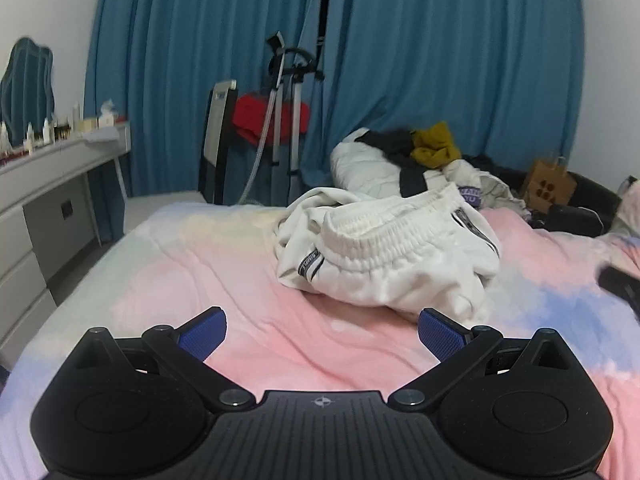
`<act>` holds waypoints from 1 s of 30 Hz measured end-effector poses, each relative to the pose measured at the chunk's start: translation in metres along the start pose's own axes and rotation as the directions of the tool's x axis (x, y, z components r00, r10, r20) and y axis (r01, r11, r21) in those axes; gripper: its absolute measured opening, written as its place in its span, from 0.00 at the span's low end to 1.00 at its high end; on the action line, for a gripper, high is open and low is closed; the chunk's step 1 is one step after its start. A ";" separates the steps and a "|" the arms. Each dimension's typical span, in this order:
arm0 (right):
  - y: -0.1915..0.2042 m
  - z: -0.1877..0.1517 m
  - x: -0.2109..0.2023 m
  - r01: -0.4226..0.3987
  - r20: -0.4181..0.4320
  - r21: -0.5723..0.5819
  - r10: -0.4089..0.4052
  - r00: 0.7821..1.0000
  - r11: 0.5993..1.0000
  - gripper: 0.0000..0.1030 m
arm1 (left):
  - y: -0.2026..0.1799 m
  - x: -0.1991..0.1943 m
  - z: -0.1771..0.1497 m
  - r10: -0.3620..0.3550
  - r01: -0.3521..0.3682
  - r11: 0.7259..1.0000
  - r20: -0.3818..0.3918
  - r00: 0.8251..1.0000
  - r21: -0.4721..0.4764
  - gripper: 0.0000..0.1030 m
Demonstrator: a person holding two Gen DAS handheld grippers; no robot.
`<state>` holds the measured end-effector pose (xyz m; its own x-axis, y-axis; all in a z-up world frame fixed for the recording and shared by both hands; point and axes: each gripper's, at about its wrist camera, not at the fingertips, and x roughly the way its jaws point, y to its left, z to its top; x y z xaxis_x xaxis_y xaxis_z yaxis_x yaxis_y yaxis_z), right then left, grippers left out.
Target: Fold clothes
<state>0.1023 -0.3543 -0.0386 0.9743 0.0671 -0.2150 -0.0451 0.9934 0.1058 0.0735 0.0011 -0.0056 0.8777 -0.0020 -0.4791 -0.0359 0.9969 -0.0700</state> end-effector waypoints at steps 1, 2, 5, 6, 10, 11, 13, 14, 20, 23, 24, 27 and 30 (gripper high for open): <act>-0.002 0.000 0.000 0.007 0.001 0.004 -0.007 1.000 1.000 1.00 | 0.000 0.010 0.007 0.000 0.000 1.000 -0.011 1.000 -0.015 1.00; -0.005 0.000 0.001 0.012 -0.001 0.015 -0.012 1.000 1.000 1.00 | -0.001 0.020 0.015 -0.002 0.001 1.000 -0.022 1.000 -0.031 1.00; -0.012 -0.002 0.006 0.019 -0.012 0.042 -0.018 1.000 0.999 1.00 | -0.002 0.062 0.038 -0.009 0.006 0.998 -0.041 0.999 -0.055 1.00; -0.014 -0.004 0.008 0.022 -0.015 0.046 -0.021 1.000 0.999 1.00 | -0.004 0.077 0.045 -0.008 0.005 0.998 -0.045 0.999 -0.058 1.00; -0.020 -0.013 0.020 0.042 -0.039 0.048 -0.040 0.998 0.998 1.00 | -0.009 0.131 0.067 0.016 -0.019 0.998 -0.055 0.998 -0.060 0.95; -0.023 -0.015 0.024 0.048 -0.049 0.048 -0.045 0.998 0.998 1.00 | -0.011 0.143 0.071 0.030 -0.033 0.998 -0.055 0.998 -0.057 0.95; -0.028 -0.018 0.032 0.059 -0.060 0.048 -0.056 0.997 0.997 1.00 | -0.013 0.168 0.078 0.054 -0.058 0.997 -0.076 0.996 -0.053 0.93; -0.030 -0.020 0.035 0.065 -0.062 0.046 -0.062 0.996 0.997 1.00 | -0.014 0.180 0.080 0.061 -0.067 0.996 -0.097 0.993 -0.055 0.89; -0.041 -0.029 0.052 0.068 -0.086 0.065 -0.063 0.994 0.996 1.00 | -0.019 0.228 0.078 0.035 -0.052 0.995 -0.202 0.979 -0.079 0.64; -0.042 -0.032 0.057 0.068 -0.095 0.071 -0.061 0.994 0.995 1.00 | -0.024 0.234 0.074 0.064 -0.079 0.995 -0.227 0.972 -0.061 0.38; -0.042 -0.032 0.058 0.069 -0.096 0.072 -0.062 0.993 0.995 1.00 | -0.025 0.234 0.073 0.075 -0.089 0.995 -0.231 0.970 -0.051 0.32; -0.043 -0.034 0.058 0.071 -0.096 0.076 -0.064 0.993 0.995 1.00 | -0.024 0.218 0.072 0.074 -0.080 0.997 -0.208 0.975 -0.022 0.14; -0.041 -0.033 0.055 0.069 -0.093 0.074 -0.062 0.994 0.995 1.00 | -0.026 0.184 0.069 0.055 -0.050 0.998 -0.156 0.986 0.034 0.13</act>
<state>0.1508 -0.3885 -0.0872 0.9505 0.0139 -0.3103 0.0385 0.9860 0.1621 0.2688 -0.0194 -0.0321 0.7892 0.0407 -0.6128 -0.0641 0.9978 -0.0163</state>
